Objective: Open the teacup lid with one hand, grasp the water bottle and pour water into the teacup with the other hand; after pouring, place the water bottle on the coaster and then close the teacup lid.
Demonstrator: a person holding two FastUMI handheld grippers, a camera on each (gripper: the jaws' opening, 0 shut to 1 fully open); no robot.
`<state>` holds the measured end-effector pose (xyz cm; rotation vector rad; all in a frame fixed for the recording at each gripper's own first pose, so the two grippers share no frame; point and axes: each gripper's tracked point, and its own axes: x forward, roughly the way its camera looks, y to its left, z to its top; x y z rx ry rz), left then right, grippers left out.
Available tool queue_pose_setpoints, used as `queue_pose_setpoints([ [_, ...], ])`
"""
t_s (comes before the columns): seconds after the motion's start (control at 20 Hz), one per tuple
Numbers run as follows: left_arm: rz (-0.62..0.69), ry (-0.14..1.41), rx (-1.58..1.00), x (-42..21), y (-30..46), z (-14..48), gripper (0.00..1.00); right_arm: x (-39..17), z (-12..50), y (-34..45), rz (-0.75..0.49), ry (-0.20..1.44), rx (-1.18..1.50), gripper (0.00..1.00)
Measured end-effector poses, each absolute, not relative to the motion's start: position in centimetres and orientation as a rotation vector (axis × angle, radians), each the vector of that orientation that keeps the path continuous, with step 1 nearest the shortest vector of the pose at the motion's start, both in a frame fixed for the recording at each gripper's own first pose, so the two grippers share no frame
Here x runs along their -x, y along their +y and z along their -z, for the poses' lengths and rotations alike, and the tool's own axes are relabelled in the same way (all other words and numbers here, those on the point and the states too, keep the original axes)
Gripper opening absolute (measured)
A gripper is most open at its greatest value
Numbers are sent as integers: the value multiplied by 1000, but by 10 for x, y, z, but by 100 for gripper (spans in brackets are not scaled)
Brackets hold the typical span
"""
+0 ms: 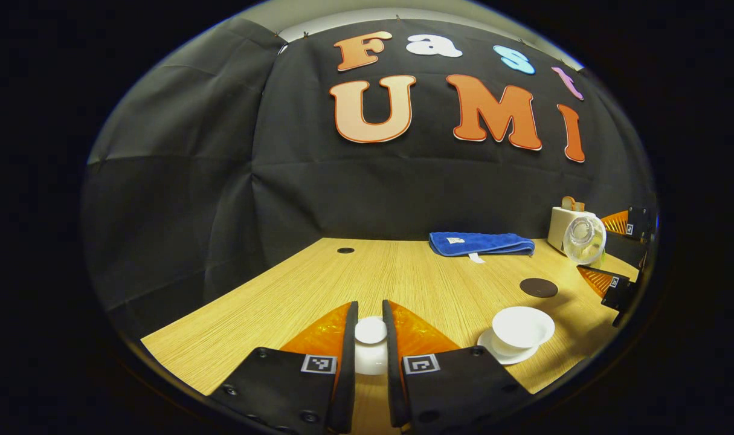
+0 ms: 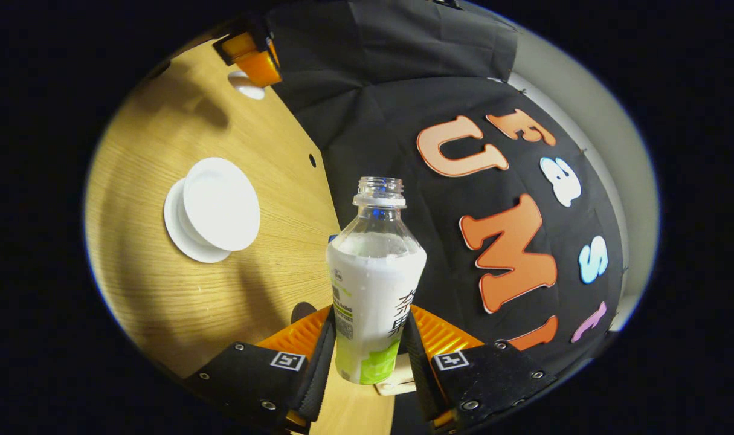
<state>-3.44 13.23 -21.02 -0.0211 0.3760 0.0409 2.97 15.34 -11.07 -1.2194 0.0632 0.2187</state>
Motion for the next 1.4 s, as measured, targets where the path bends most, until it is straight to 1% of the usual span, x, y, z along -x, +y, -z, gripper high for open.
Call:
queue_pose_setpoints([
  [0.1,-43,387,37,37,133,213,26,-31,111,155,-216,40,1319,62],
  [0.35,-59,407,38,41,143,223,26,-32,111,154,-269,23,1467,62],
  [0.4,-68,413,39,42,146,226,29,-31,110,155,-272,15,1498,63],
  [0.45,-72,418,44,43,147,228,26,-31,111,155,-276,6,1526,63],
  [0.65,-67,422,41,45,147,229,26,-31,107,154,-282,-35,1628,62],
  [1.15,-59,403,9,46,148,222,26,-39,101,161,-321,-76,1752,62],
  [1.2,-58,398,5,46,148,221,23,-40,99,162,-326,-83,1761,62],
  [1.25,-58,396,4,46,148,220,26,-41,98,163,-330,-91,1771,62],
  [1.4,-60,390,4,45,150,218,26,-44,98,163,-345,-97,1787,65],
])
